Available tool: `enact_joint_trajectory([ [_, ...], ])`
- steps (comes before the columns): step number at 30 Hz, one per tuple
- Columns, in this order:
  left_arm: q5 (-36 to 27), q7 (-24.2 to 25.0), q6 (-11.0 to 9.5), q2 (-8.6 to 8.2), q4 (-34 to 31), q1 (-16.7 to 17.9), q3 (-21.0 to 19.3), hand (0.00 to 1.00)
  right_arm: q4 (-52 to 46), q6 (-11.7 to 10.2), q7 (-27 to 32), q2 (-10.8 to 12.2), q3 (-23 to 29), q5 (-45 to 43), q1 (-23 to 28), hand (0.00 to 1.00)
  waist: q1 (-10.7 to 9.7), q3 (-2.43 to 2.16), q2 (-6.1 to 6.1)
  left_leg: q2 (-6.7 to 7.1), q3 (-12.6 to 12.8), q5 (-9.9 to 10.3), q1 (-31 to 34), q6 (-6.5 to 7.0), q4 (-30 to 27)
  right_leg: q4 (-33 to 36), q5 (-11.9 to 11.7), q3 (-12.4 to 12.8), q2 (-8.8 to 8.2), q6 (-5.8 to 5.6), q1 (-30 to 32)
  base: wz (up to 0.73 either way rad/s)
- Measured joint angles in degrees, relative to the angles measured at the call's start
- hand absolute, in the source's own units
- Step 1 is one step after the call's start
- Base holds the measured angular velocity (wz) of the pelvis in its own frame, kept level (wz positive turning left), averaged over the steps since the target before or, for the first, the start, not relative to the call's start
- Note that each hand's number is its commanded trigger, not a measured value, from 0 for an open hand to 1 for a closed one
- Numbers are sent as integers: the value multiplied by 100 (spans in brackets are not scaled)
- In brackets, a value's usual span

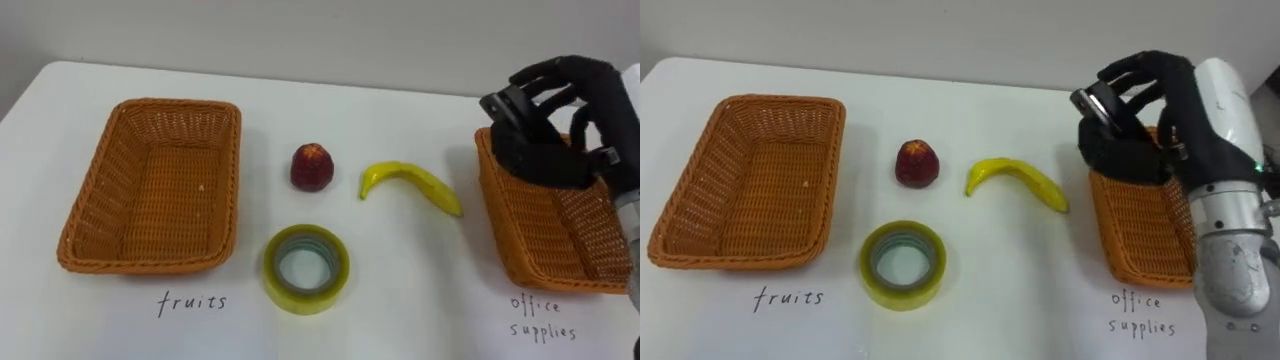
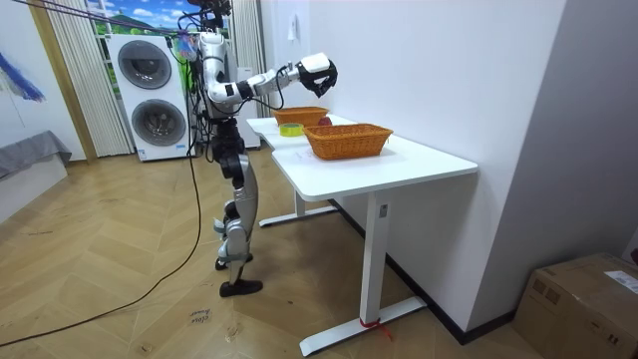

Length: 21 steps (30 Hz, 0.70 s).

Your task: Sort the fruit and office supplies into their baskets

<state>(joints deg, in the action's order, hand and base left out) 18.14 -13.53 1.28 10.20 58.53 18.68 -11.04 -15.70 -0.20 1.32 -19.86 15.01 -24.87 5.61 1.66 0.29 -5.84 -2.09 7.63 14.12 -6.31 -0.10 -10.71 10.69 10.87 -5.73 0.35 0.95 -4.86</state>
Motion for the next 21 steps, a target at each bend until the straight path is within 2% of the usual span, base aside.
enact_joint_trajectory([
  [2, -5, -7, 24, 0, -1, 41, -11, 0, 136, 28, 226, 0, 14, 11, 10, 100, -7, -28, -9, -7, 10, 0, -40, -2, 13, -1, 0, 0, 7, 0, -28, 0],
  [4, -7, -7, 54, -8, -11, 39, -7, 0, 213, 71, 381, 0, 14, 17, 30, 100, -20, -35, -23, -6, 14, -1, -36, -2, 7, 1, 0, 0, 5, 0, -24, 0],
  [11, -5, 4, 96, -7, -1, 43, 0, 0, 391, 78, 610, 0, 6, 115, 124, 100, -34, -30, -39, -4, 13, 0, -47, -2, -2, 1, -1, -5, 2, -1, -44, 0],
  [15, -8, 51, 119, -8, 10, 50, 6, 0, 455, 85, 615, 0, 0, 336, 208, 100, -32, -14, -29, -6, 11, 1, -116, -3, 9, 1, 0, -9, 3, -1, -110, 0],
  [21, -6, 58, 129, -18, 61, 64, 54, 0, 764, 90, 613, 0, -38, 487, 285, 100, -15, -16, -25, 3, -19, 3, -112, -3, 15, 2, 0, -7, -1, -1, -112, 0],
])
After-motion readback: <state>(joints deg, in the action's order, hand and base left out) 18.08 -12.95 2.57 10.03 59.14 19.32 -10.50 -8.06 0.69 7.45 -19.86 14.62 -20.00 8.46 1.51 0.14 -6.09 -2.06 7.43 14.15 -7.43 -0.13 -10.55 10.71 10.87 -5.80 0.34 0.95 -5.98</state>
